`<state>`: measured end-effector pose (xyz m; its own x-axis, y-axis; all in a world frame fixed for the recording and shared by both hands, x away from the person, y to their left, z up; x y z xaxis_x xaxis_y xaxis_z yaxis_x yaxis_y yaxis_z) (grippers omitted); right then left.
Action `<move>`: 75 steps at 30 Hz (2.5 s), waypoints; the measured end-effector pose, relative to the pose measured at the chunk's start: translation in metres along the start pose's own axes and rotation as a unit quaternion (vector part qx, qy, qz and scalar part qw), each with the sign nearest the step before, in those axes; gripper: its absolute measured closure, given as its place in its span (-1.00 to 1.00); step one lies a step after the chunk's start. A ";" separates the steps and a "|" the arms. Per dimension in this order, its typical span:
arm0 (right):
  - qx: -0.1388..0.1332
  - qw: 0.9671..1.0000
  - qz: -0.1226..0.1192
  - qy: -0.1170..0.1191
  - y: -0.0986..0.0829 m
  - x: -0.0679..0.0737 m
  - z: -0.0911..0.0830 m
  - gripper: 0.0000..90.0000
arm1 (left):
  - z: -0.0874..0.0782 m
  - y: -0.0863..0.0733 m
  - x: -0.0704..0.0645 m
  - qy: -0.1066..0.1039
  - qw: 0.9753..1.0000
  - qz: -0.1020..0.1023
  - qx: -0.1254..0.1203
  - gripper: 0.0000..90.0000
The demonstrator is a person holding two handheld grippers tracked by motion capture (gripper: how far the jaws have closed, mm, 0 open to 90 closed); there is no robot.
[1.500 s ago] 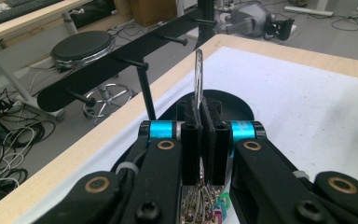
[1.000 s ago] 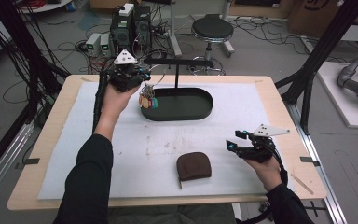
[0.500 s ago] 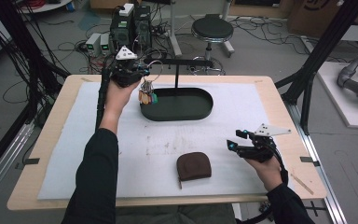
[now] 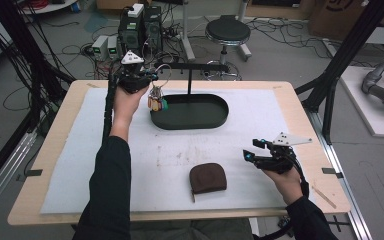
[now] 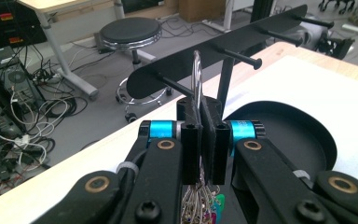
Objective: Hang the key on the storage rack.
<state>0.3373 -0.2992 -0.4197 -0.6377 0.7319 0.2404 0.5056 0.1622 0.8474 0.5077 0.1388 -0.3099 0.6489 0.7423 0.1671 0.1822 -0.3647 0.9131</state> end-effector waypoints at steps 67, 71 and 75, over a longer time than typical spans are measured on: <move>0.005 1.000 -0.003 0.000 0.000 0.000 0.002 -0.20 | -0.023 -0.027 -0.006 0.013 1.000 0.007 -0.011 0.01; 0.006 1.000 -0.004 -0.002 0.000 0.000 0.003 -0.20 | -0.037 -0.033 -0.014 0.000 0.999 0.006 -0.035 -0.06; 0.009 1.000 -0.004 -0.003 -0.001 0.000 0.003 -0.20 | -0.050 -0.040 -0.024 -0.014 0.999 0.012 -0.041 -0.11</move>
<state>0.3385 -0.2973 -0.4219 -0.6374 0.7350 0.2313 0.5113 0.1789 0.8406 0.4484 0.1637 -0.3320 0.6729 0.7176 0.1797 0.1057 -0.3337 0.9367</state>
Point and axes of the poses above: each handheld gripper's, and its own axes: z roughly forward along the jaws, y roughly out of its top, x roughly to its left, the point moved 2 cm from there along z, roughly forward along the jaws, and after that the axes turned 9 degrees about z, right-handed, at the moved point
